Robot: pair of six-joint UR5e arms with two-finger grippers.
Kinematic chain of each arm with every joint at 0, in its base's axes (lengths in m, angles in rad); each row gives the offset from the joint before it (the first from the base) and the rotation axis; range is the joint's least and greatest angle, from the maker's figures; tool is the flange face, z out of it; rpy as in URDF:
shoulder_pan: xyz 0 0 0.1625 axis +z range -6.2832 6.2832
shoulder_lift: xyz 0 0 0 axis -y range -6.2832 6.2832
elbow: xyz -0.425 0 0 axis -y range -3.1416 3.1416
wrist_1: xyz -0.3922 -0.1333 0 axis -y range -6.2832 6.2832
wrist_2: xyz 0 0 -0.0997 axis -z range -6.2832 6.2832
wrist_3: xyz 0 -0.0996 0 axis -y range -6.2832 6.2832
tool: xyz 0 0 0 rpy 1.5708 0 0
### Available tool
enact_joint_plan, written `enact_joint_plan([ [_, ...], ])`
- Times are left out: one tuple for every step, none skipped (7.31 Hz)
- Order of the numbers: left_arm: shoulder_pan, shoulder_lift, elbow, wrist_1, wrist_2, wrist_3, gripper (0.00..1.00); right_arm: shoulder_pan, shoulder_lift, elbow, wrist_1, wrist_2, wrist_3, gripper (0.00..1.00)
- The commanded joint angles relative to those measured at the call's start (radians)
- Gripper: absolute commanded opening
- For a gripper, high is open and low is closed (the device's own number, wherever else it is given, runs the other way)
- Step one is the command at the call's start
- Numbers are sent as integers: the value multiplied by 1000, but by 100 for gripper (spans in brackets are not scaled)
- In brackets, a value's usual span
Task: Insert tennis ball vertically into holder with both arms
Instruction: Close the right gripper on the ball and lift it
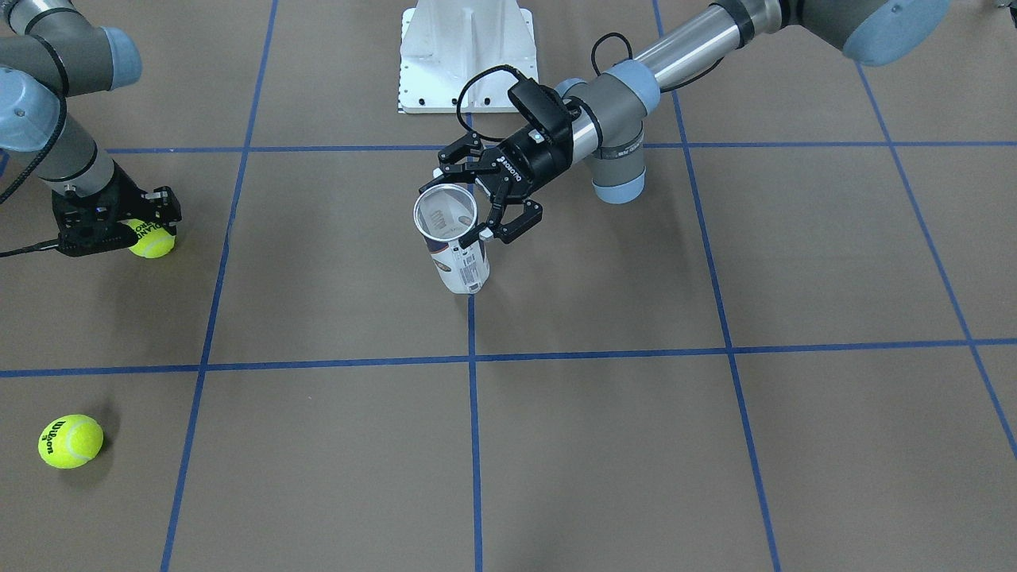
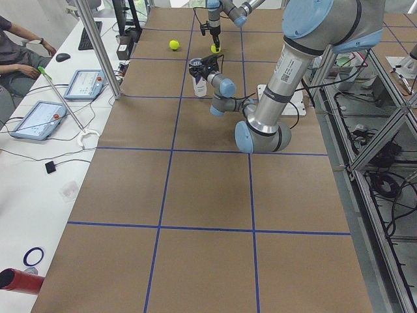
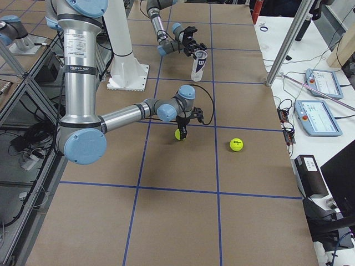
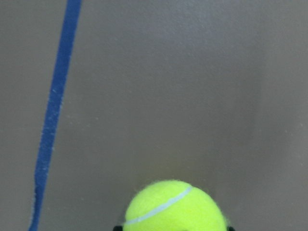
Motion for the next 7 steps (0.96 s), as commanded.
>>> enact_joint_plan([
  [26, -4, 22, -43, 41, -7, 86, 64, 60, 2, -10, 49, 5, 0],
  [28, -4, 22, -47, 42, -7, 86, 101, 87, 2, -12, 100, 5, 0],
  [35, -6, 22, -48, 44, -10, 86, 114, 121, 2, -12, 103, 32, 0],
  [42, -7, 22, -50, 53, -10, 86, 121, 194, 2, -34, 135, 154, 0],
  [43, -6, 24, -54, 59, -10, 87, 144, 281, 14, -109, 184, 211, 0],
  [55, -7, 28, -56, 61, -10, 87, 160, 347, 43, -205, 211, 215, 0],
  [62, -7, 31, -56, 75, -10, 87, 161, 409, 61, -276, 212, 233, 0],
])
